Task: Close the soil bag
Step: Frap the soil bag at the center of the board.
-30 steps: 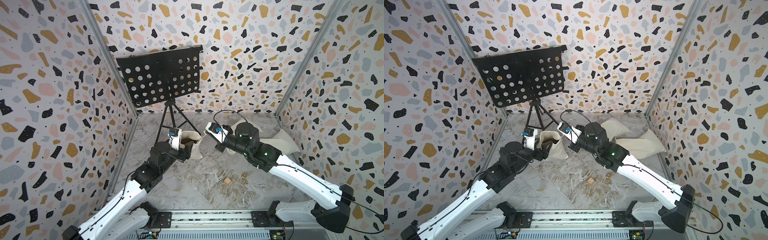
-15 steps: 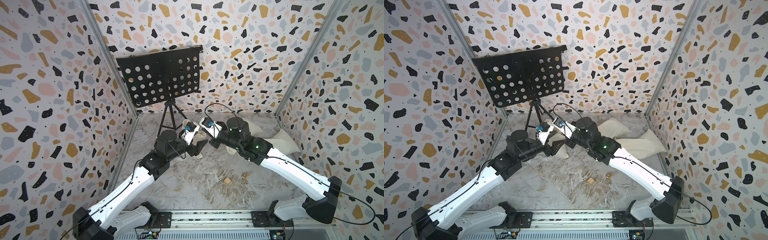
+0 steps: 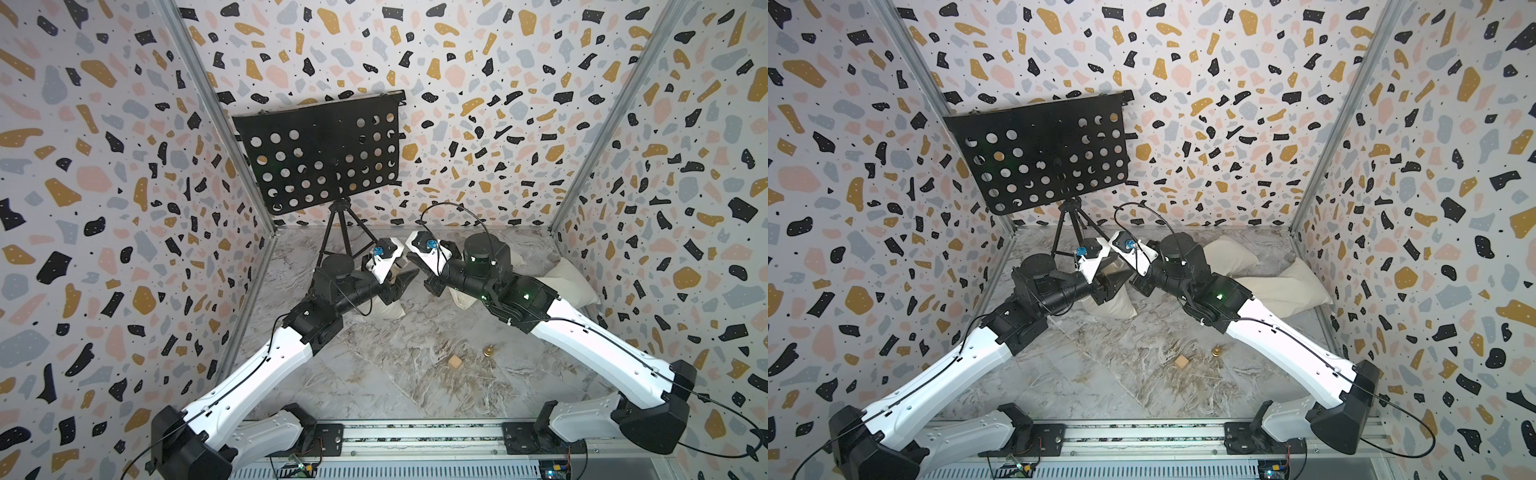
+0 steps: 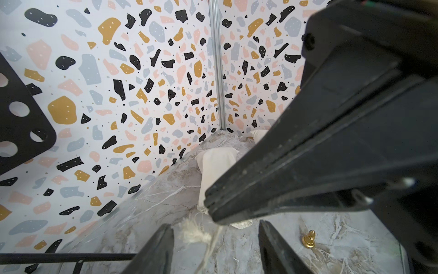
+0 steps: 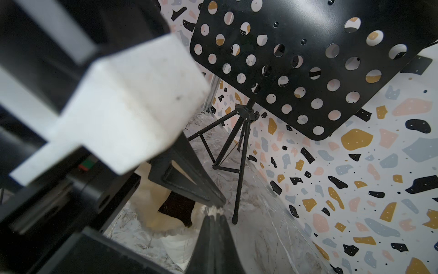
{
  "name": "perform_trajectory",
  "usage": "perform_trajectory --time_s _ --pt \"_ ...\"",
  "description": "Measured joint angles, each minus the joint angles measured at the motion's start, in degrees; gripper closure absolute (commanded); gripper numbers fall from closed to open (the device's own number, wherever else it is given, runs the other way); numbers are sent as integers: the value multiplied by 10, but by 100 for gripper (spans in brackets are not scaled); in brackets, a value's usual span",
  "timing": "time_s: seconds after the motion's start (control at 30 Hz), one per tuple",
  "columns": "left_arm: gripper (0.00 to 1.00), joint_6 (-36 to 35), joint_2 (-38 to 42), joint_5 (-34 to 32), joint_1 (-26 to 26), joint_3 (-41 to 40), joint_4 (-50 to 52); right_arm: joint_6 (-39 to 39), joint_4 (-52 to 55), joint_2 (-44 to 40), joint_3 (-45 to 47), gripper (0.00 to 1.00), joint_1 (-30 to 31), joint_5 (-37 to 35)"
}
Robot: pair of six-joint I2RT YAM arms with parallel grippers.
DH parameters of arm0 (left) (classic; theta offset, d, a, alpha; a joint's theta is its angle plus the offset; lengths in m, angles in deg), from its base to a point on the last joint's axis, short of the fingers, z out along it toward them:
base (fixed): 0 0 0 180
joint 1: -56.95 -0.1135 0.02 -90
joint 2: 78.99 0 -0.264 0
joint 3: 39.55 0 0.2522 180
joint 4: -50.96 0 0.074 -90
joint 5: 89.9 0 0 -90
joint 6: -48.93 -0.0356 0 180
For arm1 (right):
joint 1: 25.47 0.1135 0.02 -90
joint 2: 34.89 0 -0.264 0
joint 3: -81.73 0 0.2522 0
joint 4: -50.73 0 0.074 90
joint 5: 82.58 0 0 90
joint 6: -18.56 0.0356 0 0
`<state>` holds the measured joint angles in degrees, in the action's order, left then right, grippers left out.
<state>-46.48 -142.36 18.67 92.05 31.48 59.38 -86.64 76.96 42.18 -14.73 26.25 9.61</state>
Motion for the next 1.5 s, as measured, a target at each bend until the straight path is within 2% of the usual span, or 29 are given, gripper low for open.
perform_trajectory --time_s 0.13,0.17,0.27,0.3,0.37,0.47,0.57,0.73,1.0,1.27,1.37,1.5 --pt "62 0 -9 5 0 0 0 5 0 0 0 100 0 5" --pt "68 -1 -12 5 0 1 1 6 0 0 0 100 0 6" --pt "98 -4 -23 7 0 13 2 9 0 0 0 100 0 8" --pt "100 -3 -25 6 0 18 5 10 -1 0 0 100 0 8" --pt "100 6 -26 4 0 27 9 13 -9 -4 6 100 0 7" --pt "100 18 -26 -5 0 38 16 28 -37 -28 41 77 -10 2" --pt "100 40 -25 -32 1 52 31 52 -85 -77 114 61 -36 -2" --pt "100 78 -26 -57 0 82 67 86 -154 -112 205 46 -62 0" --pt "100 121 -34 -57 0 94 74 156 -266 -15 217 46 -60 59" --pt "100 142 -49 -55 0 110 79 198 -341 46 206 53 -60 94" --pt "100 146 -50 -56 0 112 79 209 -358 52 205 53 -60 105" --pt "100 150 -50 -56 0 113 79 217 -365 48 205 47 -60 116"
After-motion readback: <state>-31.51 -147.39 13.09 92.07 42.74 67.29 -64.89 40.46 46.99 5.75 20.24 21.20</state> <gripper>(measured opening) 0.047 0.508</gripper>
